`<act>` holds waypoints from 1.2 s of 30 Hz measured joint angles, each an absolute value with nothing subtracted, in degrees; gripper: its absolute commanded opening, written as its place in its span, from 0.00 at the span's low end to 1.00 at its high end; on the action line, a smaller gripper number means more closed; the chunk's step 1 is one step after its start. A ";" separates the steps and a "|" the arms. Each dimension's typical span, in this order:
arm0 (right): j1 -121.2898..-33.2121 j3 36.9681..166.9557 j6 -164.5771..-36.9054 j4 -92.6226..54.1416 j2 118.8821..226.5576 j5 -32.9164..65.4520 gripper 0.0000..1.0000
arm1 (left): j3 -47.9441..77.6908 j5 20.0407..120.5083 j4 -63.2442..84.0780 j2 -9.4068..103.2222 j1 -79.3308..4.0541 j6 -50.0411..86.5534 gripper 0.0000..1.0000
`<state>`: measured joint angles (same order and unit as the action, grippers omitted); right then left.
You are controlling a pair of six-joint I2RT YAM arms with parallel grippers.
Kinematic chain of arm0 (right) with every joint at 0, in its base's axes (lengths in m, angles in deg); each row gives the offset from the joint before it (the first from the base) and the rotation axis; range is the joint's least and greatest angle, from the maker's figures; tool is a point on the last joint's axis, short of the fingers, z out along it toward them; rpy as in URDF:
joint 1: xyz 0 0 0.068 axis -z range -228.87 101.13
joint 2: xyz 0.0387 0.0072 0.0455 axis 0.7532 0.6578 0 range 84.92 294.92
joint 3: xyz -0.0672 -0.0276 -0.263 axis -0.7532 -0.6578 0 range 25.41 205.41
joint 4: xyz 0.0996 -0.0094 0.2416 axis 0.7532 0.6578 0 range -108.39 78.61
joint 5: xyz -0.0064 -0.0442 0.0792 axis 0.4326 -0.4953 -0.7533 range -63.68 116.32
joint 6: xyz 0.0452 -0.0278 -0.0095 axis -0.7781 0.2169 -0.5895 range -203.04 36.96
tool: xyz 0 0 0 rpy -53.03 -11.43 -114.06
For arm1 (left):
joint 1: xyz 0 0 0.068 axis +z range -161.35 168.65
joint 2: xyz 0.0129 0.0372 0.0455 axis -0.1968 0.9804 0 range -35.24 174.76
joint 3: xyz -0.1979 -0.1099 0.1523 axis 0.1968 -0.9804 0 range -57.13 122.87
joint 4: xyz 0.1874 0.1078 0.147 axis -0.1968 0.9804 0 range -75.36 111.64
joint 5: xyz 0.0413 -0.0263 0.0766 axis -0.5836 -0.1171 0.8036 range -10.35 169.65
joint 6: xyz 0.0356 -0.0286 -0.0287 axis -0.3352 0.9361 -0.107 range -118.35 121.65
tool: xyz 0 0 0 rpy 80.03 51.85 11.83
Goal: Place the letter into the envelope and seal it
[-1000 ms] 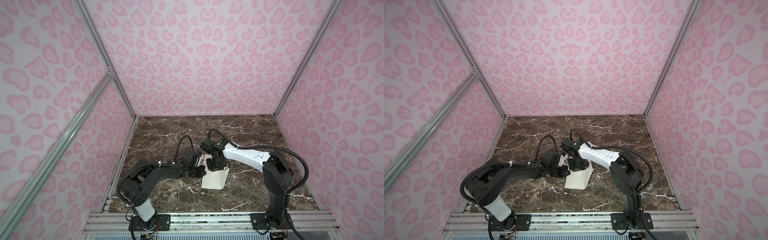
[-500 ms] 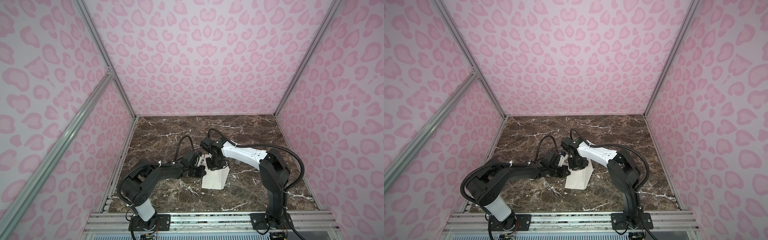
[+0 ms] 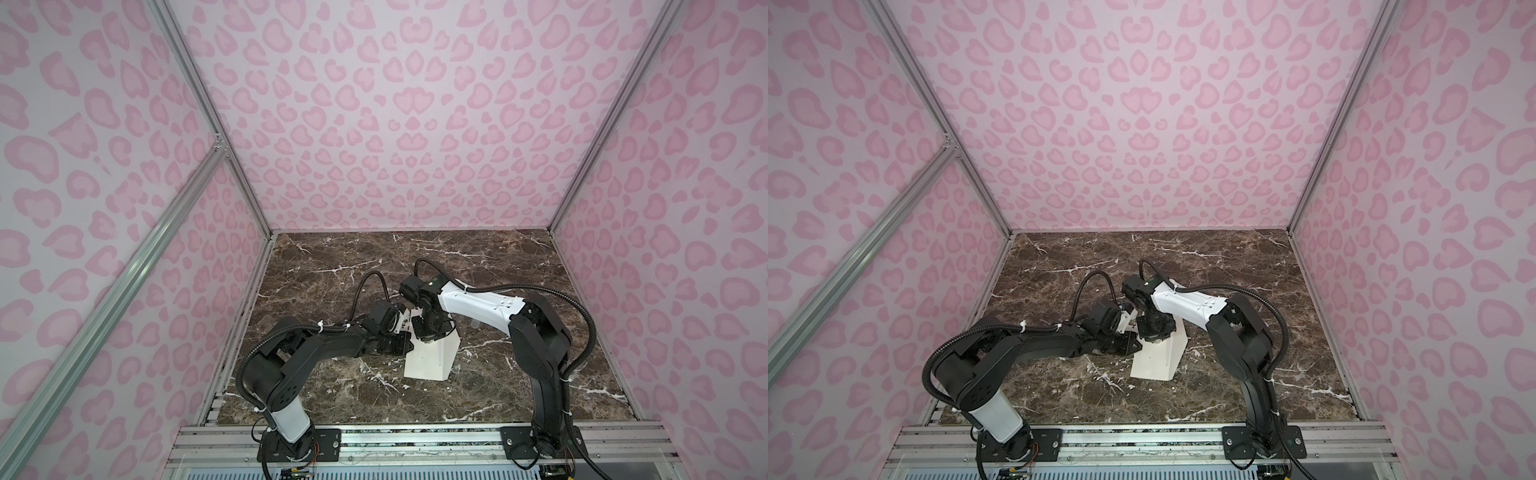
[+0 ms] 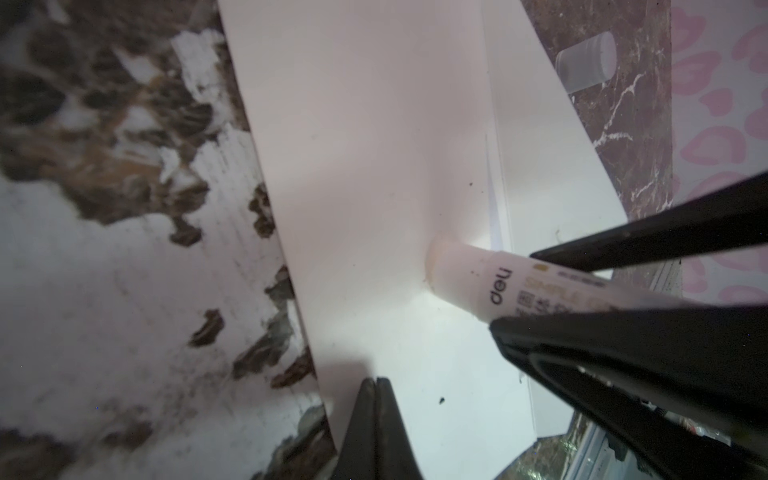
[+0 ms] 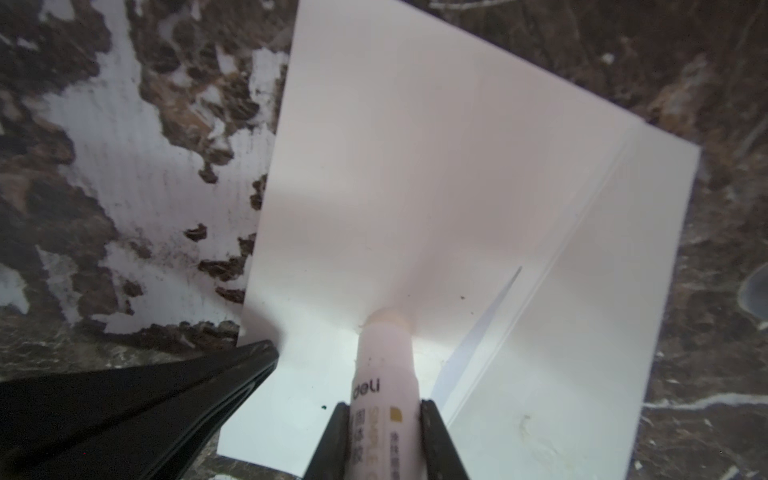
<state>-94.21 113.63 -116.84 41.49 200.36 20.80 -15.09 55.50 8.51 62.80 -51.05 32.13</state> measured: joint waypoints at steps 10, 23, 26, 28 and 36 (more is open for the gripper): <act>-93.93 113.44 -116.25 42.60 200.55 21.79 0.11 | -14.54 55.05 8.57 63.39 -51.05 32.04 0.04; -93.75 113.48 -114.88 43.24 202.41 21.74 0.10 | -13.60 55.00 9.97 63.70 -51.07 31.78 0.04; -93.71 113.42 -114.59 43.43 202.72 21.81 0.10 | -13.49 54.94 10.15 63.79 -51.05 31.65 0.04; -93.60 113.26 -114.29 43.37 202.87 21.74 0.10 | -13.49 54.74 10.01 63.85 -50.99 31.67 0.04; -93.31 112.78 -113.63 42.69 203.66 21.57 0.10 | -13.49 54.43 9.95 63.92 -50.86 32.04 0.04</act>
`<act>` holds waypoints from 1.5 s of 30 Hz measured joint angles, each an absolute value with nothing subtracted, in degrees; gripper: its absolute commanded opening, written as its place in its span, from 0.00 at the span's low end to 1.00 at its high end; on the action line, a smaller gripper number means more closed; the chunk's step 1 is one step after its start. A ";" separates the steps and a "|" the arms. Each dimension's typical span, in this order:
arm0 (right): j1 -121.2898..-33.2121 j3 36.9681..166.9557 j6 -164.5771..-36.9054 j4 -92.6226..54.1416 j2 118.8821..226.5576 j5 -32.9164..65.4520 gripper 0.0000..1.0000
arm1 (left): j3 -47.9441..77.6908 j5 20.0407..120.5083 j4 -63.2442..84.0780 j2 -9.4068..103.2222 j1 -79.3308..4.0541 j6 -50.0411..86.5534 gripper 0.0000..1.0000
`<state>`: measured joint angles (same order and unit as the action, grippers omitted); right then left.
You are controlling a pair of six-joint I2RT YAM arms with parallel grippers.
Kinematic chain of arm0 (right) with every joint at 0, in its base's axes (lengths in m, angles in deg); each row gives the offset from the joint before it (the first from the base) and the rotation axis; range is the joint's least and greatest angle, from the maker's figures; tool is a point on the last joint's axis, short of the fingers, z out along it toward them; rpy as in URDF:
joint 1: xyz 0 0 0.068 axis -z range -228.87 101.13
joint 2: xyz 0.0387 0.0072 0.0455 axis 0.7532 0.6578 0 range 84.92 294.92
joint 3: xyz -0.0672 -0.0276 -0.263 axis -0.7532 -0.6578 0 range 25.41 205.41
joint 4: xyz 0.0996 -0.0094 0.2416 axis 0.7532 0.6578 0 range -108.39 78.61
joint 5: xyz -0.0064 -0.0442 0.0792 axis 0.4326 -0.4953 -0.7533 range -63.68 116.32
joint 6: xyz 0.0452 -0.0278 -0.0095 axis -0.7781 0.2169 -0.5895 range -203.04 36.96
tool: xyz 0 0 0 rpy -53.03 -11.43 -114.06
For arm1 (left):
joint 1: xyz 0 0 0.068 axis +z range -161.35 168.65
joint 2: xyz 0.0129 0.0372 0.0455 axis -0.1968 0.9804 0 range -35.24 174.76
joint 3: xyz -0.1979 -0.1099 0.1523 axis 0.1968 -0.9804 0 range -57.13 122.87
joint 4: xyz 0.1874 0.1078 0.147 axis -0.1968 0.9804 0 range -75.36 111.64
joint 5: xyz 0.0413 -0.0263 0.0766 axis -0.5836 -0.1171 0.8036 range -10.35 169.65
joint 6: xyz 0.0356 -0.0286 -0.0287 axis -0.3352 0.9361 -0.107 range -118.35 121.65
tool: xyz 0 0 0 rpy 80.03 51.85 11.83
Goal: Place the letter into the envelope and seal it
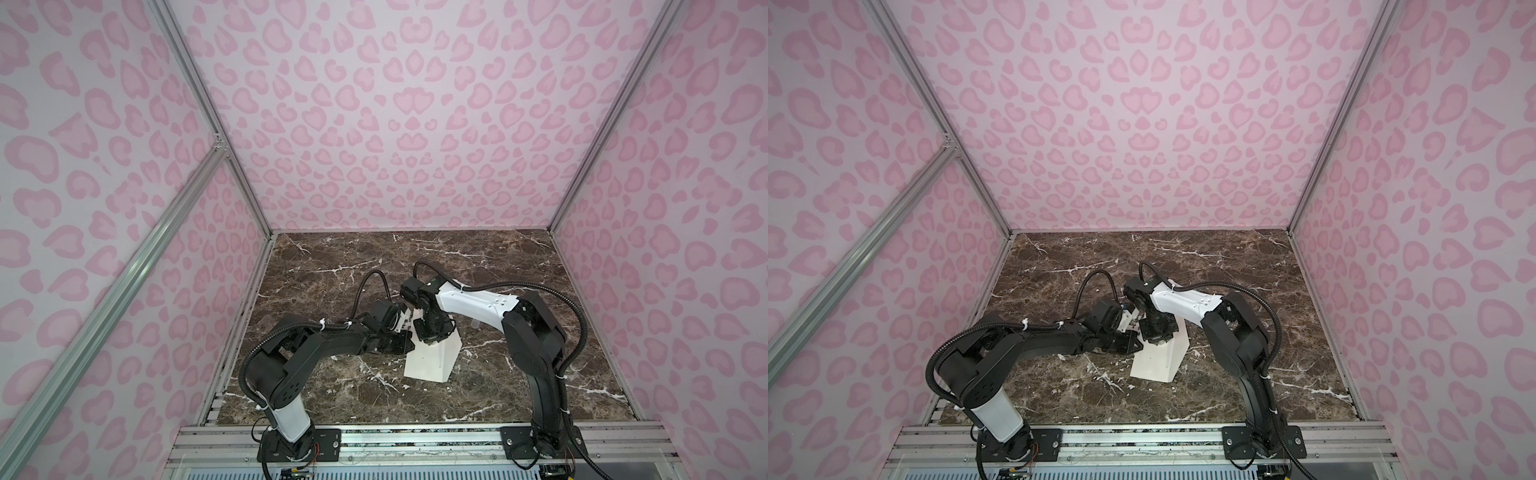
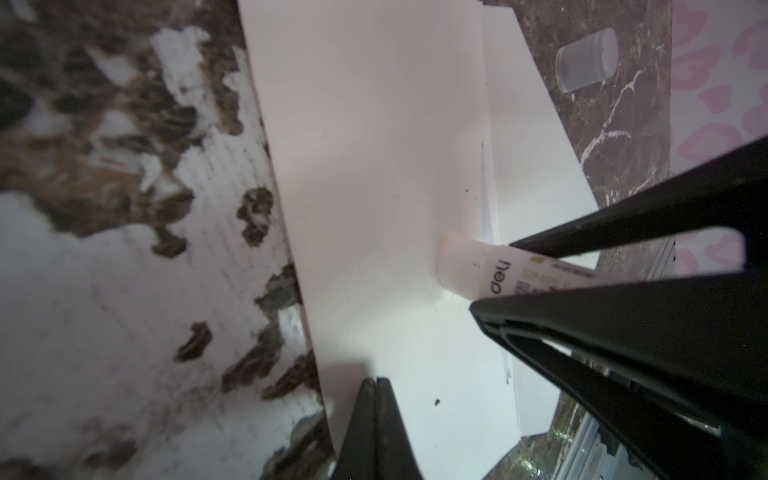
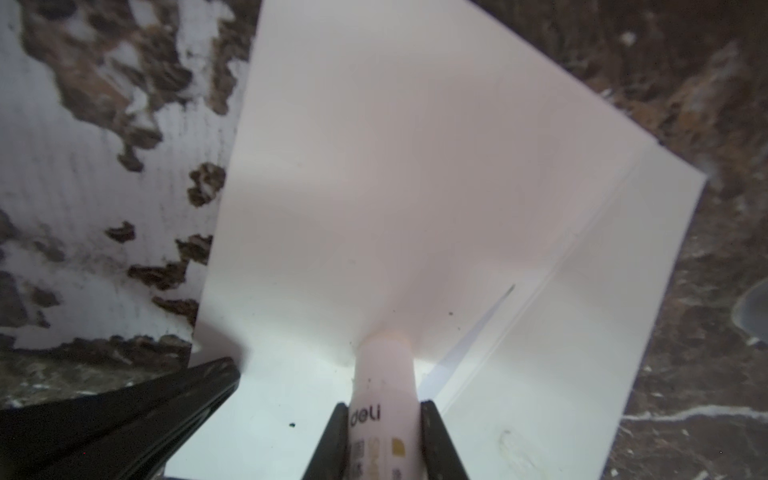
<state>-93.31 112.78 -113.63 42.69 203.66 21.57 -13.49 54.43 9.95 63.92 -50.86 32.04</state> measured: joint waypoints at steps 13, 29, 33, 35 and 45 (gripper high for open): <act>-92.35 111.03 -113.28 40.98 202.98 20.26 0.01 | -13.49 54.35 9.97 63.92 -50.61 32.04 0.04; -91.17 109.02 -112.84 39.24 201.47 18.57 0.00 | -13.10 54.08 10.41 64.25 -50.57 32.00 0.04; -91.13 108.98 -112.80 39.34 201.25 18.57 0.00 | -13.10 54.17 10.32 64.25 -50.57 32.00 0.04; -91.08 108.91 -112.76 39.32 200.99 18.57 0.00 | -13.10 54.17 10.32 64.25 -50.57 32.00 0.04; -90.36 107.93 -112.45 39.96 199.55 18.48 0.00 | -13.10 54.13 10.28 64.25 -50.57 32.00 0.04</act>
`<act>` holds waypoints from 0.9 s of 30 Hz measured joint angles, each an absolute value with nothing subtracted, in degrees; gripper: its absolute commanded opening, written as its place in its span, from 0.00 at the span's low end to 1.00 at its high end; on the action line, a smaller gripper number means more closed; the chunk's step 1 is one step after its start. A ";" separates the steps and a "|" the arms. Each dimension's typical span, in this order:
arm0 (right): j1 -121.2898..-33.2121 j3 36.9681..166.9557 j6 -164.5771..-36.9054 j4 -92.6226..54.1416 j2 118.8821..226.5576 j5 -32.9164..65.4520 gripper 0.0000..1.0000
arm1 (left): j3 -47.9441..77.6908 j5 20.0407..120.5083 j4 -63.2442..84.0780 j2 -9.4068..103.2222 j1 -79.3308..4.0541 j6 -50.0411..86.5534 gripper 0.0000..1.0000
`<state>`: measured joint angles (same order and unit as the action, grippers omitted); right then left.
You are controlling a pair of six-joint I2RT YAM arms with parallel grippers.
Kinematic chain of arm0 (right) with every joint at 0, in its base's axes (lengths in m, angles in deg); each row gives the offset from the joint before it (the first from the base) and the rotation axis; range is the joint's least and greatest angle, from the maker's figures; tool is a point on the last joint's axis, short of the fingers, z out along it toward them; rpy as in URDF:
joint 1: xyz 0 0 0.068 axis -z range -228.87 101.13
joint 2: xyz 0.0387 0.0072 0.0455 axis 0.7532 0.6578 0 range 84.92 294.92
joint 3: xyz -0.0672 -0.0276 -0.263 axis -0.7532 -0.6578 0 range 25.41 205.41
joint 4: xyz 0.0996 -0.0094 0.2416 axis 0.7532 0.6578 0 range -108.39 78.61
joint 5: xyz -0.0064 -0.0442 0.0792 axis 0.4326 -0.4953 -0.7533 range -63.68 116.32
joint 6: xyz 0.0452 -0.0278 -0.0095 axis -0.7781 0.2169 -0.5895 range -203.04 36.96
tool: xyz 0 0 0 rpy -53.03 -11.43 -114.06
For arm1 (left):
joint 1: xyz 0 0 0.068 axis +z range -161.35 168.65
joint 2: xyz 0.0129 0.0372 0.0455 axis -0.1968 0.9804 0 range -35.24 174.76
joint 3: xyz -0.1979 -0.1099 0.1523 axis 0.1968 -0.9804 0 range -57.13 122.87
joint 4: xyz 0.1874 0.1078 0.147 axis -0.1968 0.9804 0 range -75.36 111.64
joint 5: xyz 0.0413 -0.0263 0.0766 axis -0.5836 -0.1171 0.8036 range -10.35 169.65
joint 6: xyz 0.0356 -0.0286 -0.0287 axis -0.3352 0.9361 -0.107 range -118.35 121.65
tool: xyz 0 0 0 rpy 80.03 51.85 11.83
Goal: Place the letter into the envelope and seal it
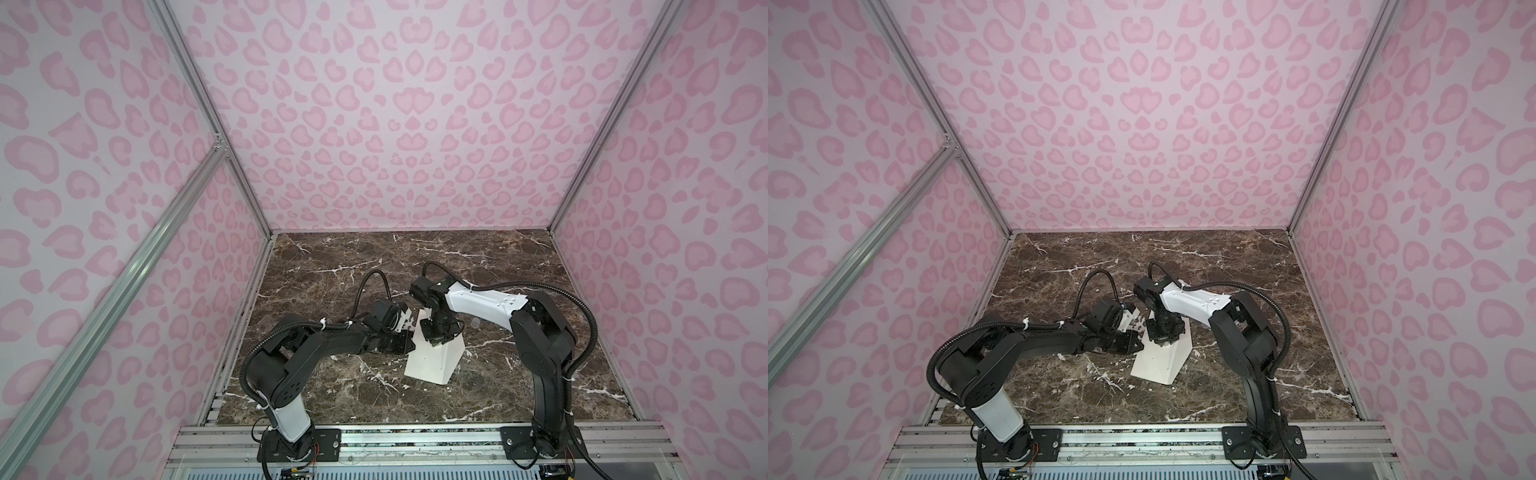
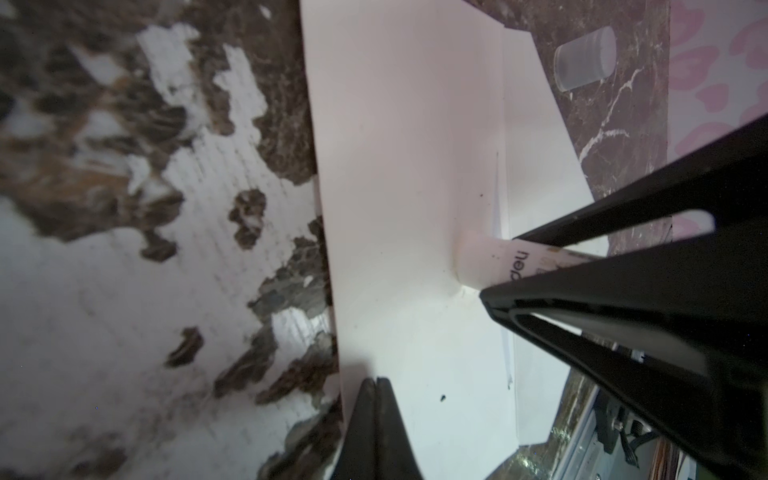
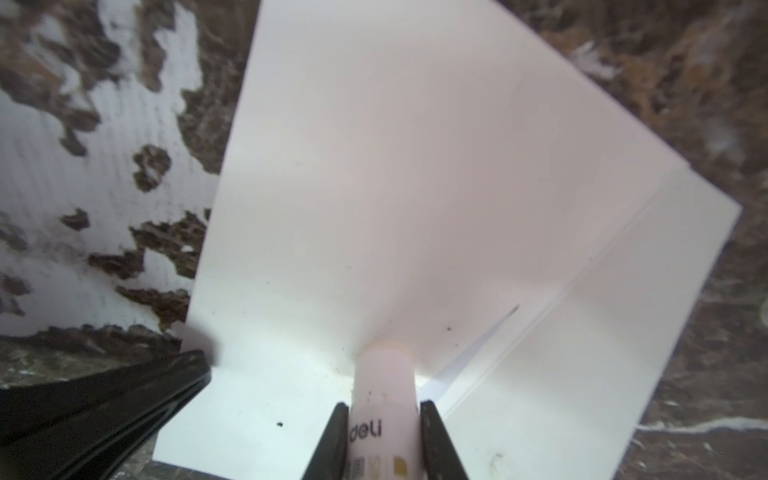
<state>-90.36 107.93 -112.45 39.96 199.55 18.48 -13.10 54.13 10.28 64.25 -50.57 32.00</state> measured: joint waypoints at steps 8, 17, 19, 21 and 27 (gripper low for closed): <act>-89.99 107.34 -112.41 42.49 198.89 20.30 0.00 | -13.29 54.89 11.72 63.00 -50.59 32.04 0.04; -89.99 107.27 -112.38 43.21 196.23 20.26 0.00 | -12.86 55.61 15.19 60.42 -50.90 32.04 0.04; -89.97 107.47 -112.41 43.21 194.98 20.04 0.00 | -12.83 55.57 15.39 59.83 -51.05 32.11 0.04; -89.95 107.58 -112.38 43.19 194.26 19.80 0.00 | -12.83 55.13 15.30 58.67 -51.20 32.68 0.04; -89.95 107.58 -112.38 43.24 193.89 18.83 0.00 | -11.94 53.12 14.08 56.90 -52.21 33.48 0.04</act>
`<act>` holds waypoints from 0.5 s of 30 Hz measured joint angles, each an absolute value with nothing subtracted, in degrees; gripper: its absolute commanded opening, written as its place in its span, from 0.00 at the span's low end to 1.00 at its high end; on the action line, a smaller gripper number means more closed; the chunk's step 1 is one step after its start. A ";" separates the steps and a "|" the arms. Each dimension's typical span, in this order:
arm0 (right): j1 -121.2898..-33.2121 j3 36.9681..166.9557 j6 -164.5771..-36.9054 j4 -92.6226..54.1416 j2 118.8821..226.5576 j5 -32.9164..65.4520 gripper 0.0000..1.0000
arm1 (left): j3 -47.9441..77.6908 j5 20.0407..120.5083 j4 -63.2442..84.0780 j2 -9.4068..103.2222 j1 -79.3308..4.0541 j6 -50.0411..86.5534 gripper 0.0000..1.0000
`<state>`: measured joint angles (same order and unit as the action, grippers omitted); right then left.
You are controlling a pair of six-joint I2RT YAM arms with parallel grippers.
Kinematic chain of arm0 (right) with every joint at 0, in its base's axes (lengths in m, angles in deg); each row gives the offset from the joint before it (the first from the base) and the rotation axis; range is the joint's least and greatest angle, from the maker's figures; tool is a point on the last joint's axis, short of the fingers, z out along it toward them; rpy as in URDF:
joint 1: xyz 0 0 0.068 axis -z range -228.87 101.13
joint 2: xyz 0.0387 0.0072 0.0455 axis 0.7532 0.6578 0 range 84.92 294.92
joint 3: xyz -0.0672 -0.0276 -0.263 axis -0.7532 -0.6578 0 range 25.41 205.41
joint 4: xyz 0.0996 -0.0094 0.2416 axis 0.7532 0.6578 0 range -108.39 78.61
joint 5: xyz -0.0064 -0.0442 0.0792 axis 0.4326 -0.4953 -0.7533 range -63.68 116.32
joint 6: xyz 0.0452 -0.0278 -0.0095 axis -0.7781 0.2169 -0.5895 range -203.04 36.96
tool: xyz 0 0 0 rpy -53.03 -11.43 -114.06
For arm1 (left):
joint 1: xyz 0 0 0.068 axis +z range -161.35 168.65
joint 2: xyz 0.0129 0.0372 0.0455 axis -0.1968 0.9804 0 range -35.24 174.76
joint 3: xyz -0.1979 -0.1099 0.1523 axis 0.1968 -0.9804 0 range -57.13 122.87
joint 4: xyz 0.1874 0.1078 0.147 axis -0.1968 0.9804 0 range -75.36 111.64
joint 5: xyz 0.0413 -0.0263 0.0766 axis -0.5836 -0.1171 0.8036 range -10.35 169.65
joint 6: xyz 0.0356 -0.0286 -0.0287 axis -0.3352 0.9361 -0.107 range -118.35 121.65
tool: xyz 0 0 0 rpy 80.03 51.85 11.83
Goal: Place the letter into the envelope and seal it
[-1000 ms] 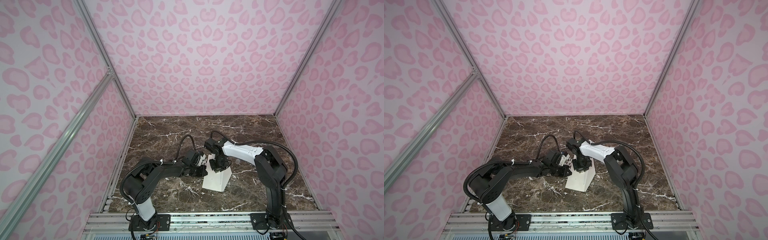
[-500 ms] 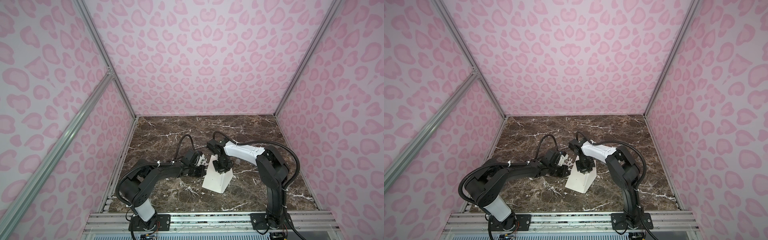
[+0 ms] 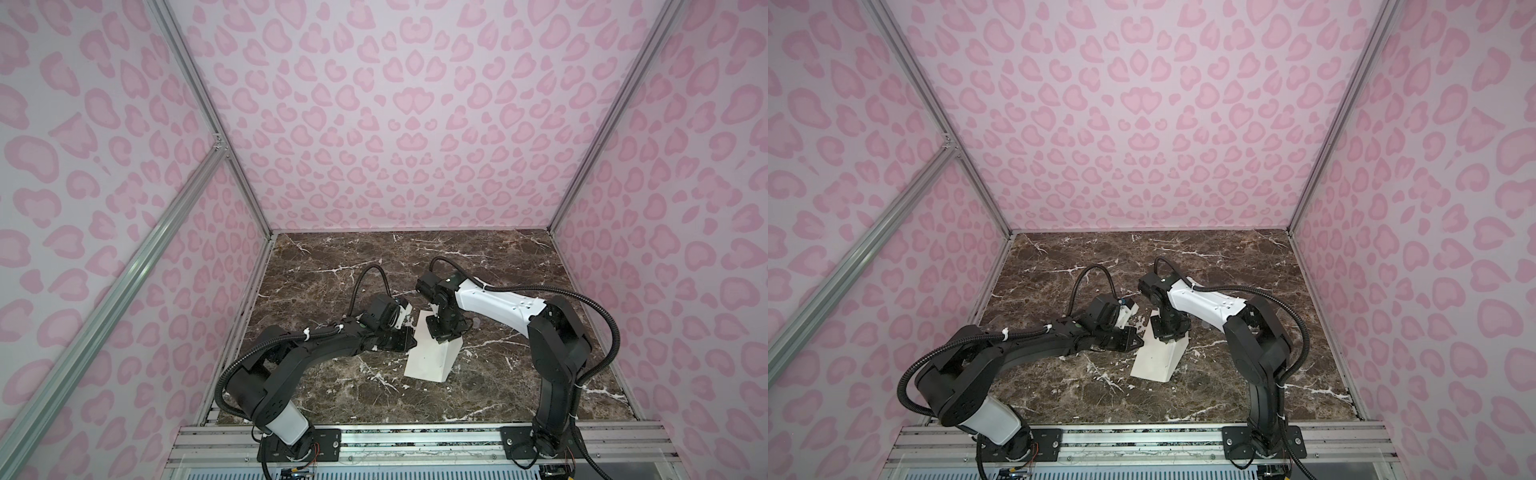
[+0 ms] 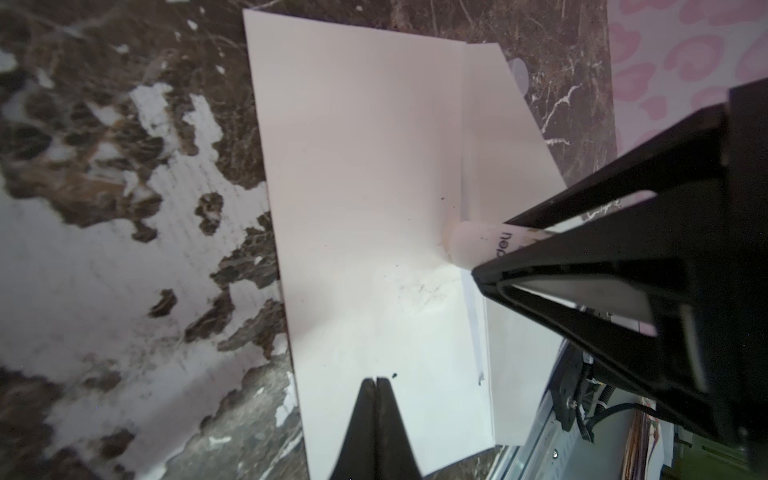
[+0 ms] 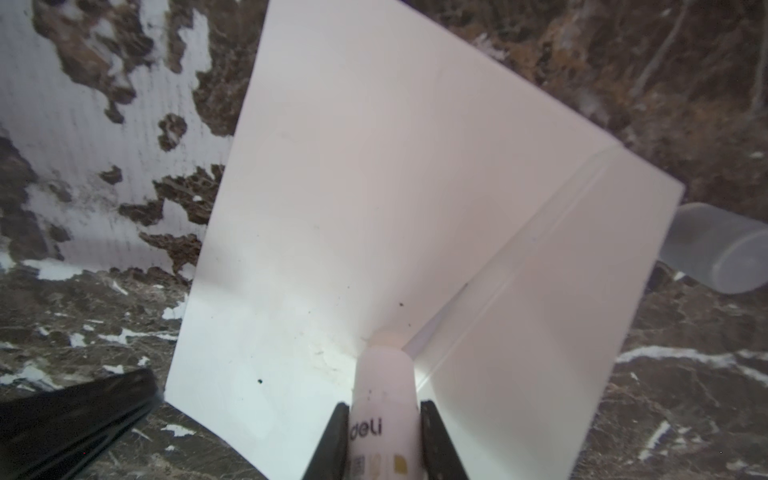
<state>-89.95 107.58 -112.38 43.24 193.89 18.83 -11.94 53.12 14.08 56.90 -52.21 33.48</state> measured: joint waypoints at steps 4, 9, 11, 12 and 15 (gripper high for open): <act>-89.95 107.58 -112.38 43.19 193.86 18.79 0.00 | -9.91 52.34 13.14 59.74 -53.08 33.55 0.04; -89.95 107.58 -112.38 43.19 193.80 18.77 0.00 | -8.44 52.31 13.60 64.64 -53.28 33.53 0.04; -89.95 107.58 -112.38 43.21 193.69 18.75 0.00 | -8.27 52.71 13.77 65.49 -53.24 33.48 0.04; -89.95 107.58 -112.38 43.21 193.65 18.64 0.00 | -8.27 52.88 14.10 65.71 -53.24 33.44 0.04; -89.97 107.58 -112.41 43.19 193.60 18.31 0.00 | -8.27 53.36 14.78 65.97 -53.19 33.16 0.04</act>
<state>-89.97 107.58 -112.41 43.19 193.60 18.31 -8.27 53.36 14.78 65.97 -53.19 33.16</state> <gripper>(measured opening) 0.243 0.049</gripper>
